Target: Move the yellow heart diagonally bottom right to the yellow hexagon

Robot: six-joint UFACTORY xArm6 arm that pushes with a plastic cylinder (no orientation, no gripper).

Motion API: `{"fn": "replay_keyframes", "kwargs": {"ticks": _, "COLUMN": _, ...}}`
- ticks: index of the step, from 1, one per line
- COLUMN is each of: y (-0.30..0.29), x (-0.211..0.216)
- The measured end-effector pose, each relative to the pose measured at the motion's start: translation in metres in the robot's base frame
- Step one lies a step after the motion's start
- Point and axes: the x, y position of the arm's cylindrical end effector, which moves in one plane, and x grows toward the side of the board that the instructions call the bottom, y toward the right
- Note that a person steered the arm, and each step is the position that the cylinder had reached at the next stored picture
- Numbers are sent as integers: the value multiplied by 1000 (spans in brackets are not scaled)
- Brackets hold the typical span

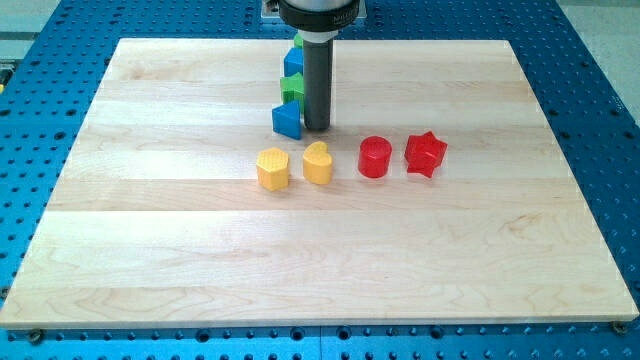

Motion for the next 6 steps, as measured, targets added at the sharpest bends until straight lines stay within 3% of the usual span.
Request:
{"fn": "replay_keyframes", "kwargs": {"ticks": 3, "y": -3, "x": 9}}
{"fn": "replay_keyframes", "kwargs": {"ticks": 6, "y": -12, "x": 60}}
